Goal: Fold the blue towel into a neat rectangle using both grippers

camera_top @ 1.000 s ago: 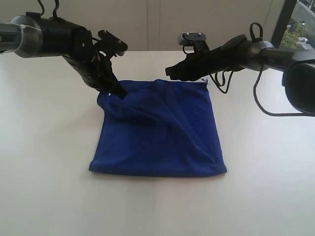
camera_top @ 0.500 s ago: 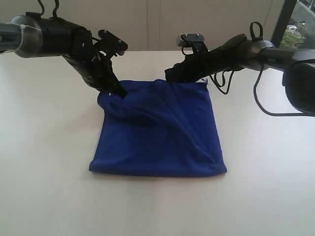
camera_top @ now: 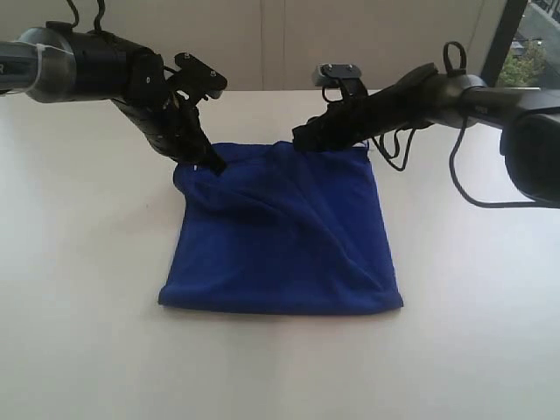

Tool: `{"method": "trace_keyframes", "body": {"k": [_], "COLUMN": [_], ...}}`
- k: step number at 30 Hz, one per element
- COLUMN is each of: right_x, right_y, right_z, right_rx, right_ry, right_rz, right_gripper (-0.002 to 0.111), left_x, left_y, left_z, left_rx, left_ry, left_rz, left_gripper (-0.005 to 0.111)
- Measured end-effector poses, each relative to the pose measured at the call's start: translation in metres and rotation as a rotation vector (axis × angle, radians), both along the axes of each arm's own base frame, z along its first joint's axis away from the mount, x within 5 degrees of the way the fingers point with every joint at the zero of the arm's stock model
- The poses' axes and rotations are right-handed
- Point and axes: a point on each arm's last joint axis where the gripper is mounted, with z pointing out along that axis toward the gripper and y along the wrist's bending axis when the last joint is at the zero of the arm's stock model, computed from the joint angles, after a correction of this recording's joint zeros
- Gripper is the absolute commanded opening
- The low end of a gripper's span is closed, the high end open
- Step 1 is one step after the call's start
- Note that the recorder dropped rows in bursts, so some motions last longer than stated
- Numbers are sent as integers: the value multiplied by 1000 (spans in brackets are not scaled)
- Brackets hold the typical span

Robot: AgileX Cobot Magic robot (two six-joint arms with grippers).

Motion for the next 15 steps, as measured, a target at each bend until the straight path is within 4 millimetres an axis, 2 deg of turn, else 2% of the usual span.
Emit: {"method": "trace_keyframes", "body": {"k": [10, 12, 15], "right_x": [-2, -2, -1], "right_y": [1, 1, 1], "right_z": [-5, -5, -4], "right_rx": [3, 3, 1], "right_ry": [20, 20, 15], "right_rz": [15, 15, 9], "right_gripper": [28, 16, 5], "left_x": [0, 0, 0], "left_y": [0, 0, 0], "left_z": [0, 0, 0], "left_rx": [0, 0, 0], "left_ry": [0, 0, 0], "left_rz": [0, 0, 0], "left_gripper": [0, 0, 0]}}
